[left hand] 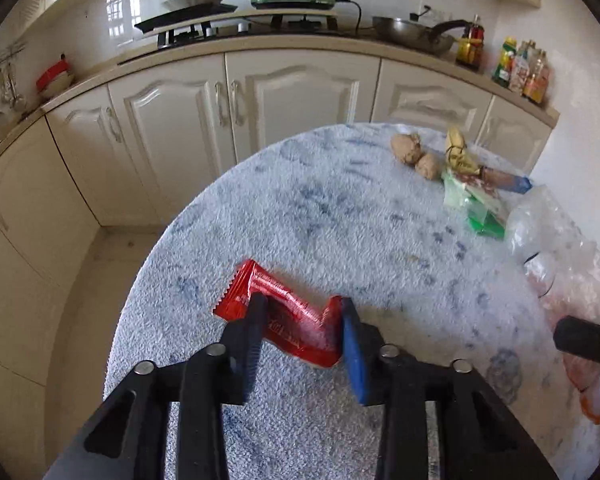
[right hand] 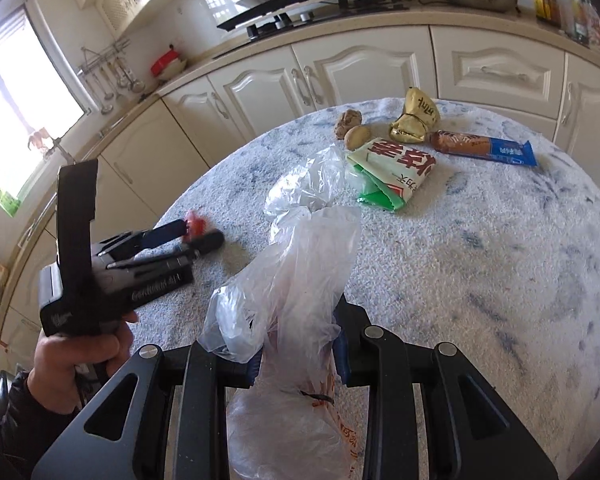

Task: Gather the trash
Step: 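Lift the red packet and white plastic bag off the table, then carry both items to the light-blue bin and open both tools over it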

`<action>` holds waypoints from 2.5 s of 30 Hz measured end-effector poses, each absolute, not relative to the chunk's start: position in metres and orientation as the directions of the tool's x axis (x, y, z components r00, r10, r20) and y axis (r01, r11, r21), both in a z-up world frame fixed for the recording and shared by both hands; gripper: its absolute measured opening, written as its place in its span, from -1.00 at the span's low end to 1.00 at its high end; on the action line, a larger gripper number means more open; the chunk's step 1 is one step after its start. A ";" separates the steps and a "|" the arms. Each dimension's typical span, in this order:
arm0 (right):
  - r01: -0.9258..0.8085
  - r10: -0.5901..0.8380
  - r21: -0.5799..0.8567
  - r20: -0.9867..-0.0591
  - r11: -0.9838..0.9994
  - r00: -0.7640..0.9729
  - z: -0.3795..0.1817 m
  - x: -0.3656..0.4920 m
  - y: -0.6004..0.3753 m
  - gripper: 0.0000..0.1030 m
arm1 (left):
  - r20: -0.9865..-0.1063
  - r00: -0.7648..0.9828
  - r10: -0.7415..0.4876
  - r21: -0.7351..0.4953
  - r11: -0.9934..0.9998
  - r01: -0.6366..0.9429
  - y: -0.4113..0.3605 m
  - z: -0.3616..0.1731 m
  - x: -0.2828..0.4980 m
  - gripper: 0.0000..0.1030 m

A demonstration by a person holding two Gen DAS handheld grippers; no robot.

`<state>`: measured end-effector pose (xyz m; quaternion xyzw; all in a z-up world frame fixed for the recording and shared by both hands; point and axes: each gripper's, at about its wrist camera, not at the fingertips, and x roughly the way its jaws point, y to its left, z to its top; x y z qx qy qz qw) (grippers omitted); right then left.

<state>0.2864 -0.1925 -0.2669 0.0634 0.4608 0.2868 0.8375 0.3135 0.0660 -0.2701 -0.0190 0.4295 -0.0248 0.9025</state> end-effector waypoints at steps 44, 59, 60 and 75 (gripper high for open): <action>-0.053 0.213 0.310 -0.510 0.949 0.834 -0.109 0.149 -0.449 -0.45 | -0.413 0.708 -0.573 -0.163 0.811 0.562 -0.142 -0.078 0.150 -0.78; 0.295 -0.053 0.322 -0.590 0.900 0.806 -0.145 0.071 -0.584 -0.45 | -0.495 0.472 -0.729 -0.146 0.606 0.782 -0.290 -0.091 0.118 -0.78; 0.310 -0.058 0.326 -0.601 0.893 0.797 -0.152 0.070 -0.588 -0.45 | -0.512 0.454 -0.729 -0.143 0.594 0.792 -0.302 -0.098 0.116 -0.78; 0.512 -0.006 0.364 -0.810 0.778 0.586 -0.301 0.077 -0.670 -0.44 | -0.767 0.195 -0.612 -0.185 0.501 0.846 -0.484 -0.200 0.137 -0.77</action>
